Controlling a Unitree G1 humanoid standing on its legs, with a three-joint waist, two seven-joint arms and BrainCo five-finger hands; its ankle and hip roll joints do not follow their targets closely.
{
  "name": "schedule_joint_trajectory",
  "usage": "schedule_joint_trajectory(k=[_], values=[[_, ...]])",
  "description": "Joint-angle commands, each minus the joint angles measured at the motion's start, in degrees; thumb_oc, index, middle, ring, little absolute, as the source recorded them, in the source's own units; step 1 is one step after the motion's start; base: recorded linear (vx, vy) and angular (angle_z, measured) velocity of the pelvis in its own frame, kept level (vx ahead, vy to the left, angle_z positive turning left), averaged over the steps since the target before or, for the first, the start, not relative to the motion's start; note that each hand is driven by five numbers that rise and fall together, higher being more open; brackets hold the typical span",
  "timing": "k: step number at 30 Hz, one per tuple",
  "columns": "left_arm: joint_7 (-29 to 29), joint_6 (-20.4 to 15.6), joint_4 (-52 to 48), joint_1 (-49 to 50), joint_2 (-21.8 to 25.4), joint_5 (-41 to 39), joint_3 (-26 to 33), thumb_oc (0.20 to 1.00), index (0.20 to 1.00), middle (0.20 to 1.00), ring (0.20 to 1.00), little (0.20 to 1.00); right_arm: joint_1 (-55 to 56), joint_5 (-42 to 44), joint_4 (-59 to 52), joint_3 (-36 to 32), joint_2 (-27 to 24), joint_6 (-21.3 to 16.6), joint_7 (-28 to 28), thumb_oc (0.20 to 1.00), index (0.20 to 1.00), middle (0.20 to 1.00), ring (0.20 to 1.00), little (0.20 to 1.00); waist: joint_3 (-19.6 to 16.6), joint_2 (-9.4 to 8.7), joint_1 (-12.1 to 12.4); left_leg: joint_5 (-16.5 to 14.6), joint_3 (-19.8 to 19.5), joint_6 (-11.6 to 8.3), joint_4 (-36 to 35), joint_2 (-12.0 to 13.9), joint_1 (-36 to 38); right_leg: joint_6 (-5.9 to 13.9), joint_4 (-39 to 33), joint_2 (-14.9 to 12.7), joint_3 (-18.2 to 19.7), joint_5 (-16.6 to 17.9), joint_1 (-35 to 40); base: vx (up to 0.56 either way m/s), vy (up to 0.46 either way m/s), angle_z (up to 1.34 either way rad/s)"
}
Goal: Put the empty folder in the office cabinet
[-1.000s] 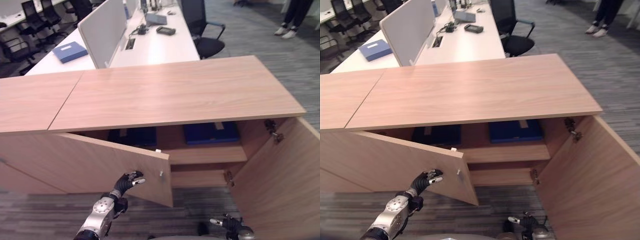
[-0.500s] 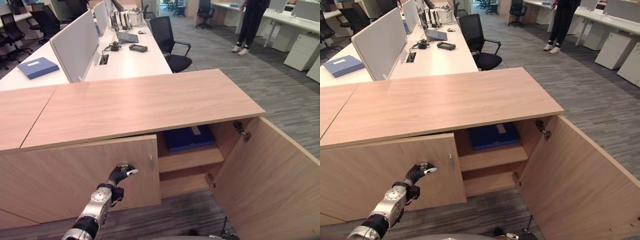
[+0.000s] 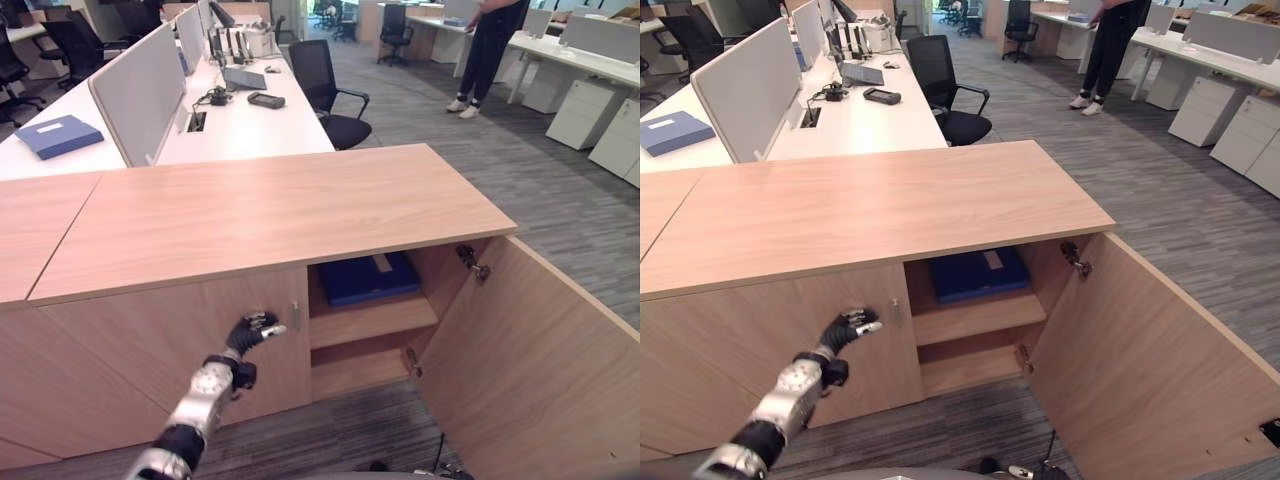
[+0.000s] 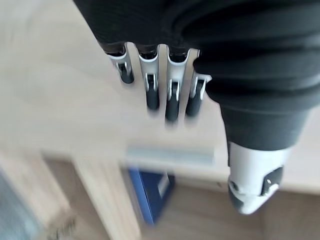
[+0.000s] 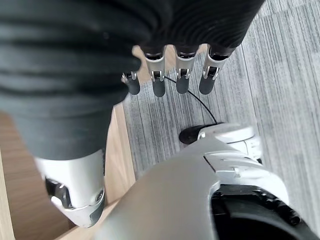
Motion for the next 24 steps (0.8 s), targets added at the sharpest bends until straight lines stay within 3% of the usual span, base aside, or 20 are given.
schedule_joint_trajectory(k=[1,2,4,5,6,10,14,18,22,24], values=[[-1.3,-2.5,-0.9,-6.1,0.7,-2.7,2.6,1.000,1.000,1.000,1.000,1.000,-4.8,2.2,2.0,-1.0,-1.3,-0.9,-1.4,1.000,1.000,1.000,1.000,1.000,6.3,2.07,1.0,-3.6,1.6,0.59,1.9,0.8,0.7,5.47,10.5,-2.2,-10.9,-4.2,0.3,-0.19,-0.040,-0.23],[-1.3,-2.4,-0.9,-6.1,0.7,-2.7,2.6,1.000,1.000,1.000,1.000,1.000,-4.8,2.2,2.0,-1.1,-1.3,-0.9,-1.4,1.000,1.000,1.000,1.000,1.000,6.3,2.06,1.0,-3.6,1.6,0.59,1.9,0.8,0.6,5.47,10.7,-2.2,-10.9,-4.3,0.2,-0.21,-0.034,-0.59],[-2.0,-1.6,-2.1,-3.5,1.4,-2.4,2.9,1.000,1.000,1.000,1.000,1.000,-5.3,2.2,1.8,-1.9,-1.3,-0.9,-2.0,1.000,1.000,1.000,1.000,1.000,7.3,3.28,2.8,-3.2,4.1,0.33,3.3,2.2,-1.0,4.40,13.8,-6.1,-21.7,-5.6,-0.3,-0.19,-0.078,-0.88],[-2.8,-1.0,-1.8,-1.5,2.1,-1.7,3.2,1.000,1.000,1.000,1.000,1.000,-5.6,1.8,1.5,-2.0,-1.3,-0.8,-2.2,1.000,1.000,1.000,1.000,1.000,7.3,3.58,3.6,-3.4,6.5,0.25,4.2,3.0,-1.4,3.07,15.5,-9.4,-28.3,-5.2,0.0,-0.18,-0.171,-0.85],[-3.2,-0.7,-1.0,-0.9,2.2,-1.1,3.0,1.000,1.000,1.000,1.000,1.000,-5.7,1.8,1.5,-2.1,-1.2,-0.8,-2.3,1.000,1.000,1.000,1.000,1.000,7.2,3.33,3.6,-3.6,7.3,0.09,4.7,3.1,-1.6,3.04,15.2,-10.3,-29.3,-4.8,0.5,-0.12,-0.182,-0.83],[-4.0,-0.2,2.0,0.2,1.9,1.6,1.9,1.000,1.000,1.000,1.000,1.000,-5.2,1.4,2.2,-2.0,-1.6,-0.7,-2.3,1.000,1.000,1.000,1.000,1.000,6.2,2.47,3.2,-3.9,8.5,-0.42,5.8,2.8,-1.7,3.64,10.2,-10.2,-27.9,-3.5,2.9,0.02,-0.124,-0.70],[-3.7,0.3,6.3,2.6,0.9,4.9,2.1,1.000,1.000,1.000,1.000,1.000,-4.5,0.8,3.6,-1.6,-3.0,-0.5,-2.3,1.000,1.000,1.000,1.000,1.000,5.2,3.23,1.3,-3.2,9.7,-2.16,6.2,4.3,-0.6,3.22,3.9,-7.0,-24.2,-3.0,4.3,0.06,-0.177,-0.33],[-3.3,0.6,8.9,3.7,-0.1,5.4,3.1,1.000,1.000,1.000,1.000,1.000,-4.5,0.7,3.8,-1.3,-4.0,-0.8,-2.3,1.000,1.000,1.000,1.000,1.000,5.3,4.10,0.1,-2.6,11.0,-3.37,6.9,6.1,0.3,2.47,2.1,-4.9,-22.3,-3.7,5.0,0.05,-0.159,-0.52],[-2.6,0.6,12.7,3.4,-0.7,6.2,3.9,1.000,1.000,1.000,1.000,1.000,-4.8,1.3,3.8,-1.3,-5.4,-1.2,-2.4,1.000,1.000,1.000,1.000,1.000,6.0,5.70,-1.4,0.8,12.2,-5.77,10.1,9.5,0.5,0.66,1.9,-1.9,-20.3,-5.3,5.4,0.05,-0.156,-0.49],[-2.3,0.7,13.9,3.1,-1.0,6.0,4.1,1.000,1.000,1.000,1.000,1.000,-4.8,1.9,4.0,-1.5,-5.9,-1.3,-2.3,1.000,1.000,1.000,1.000,1.000,6.7,6.42,-2.1,4.3,11.9,-7.27,14.3,11.8,-0.7,-0.57,1.4,-0.2,-19.8,-6.3,6.2,0.04,-0.191,-0.20]])
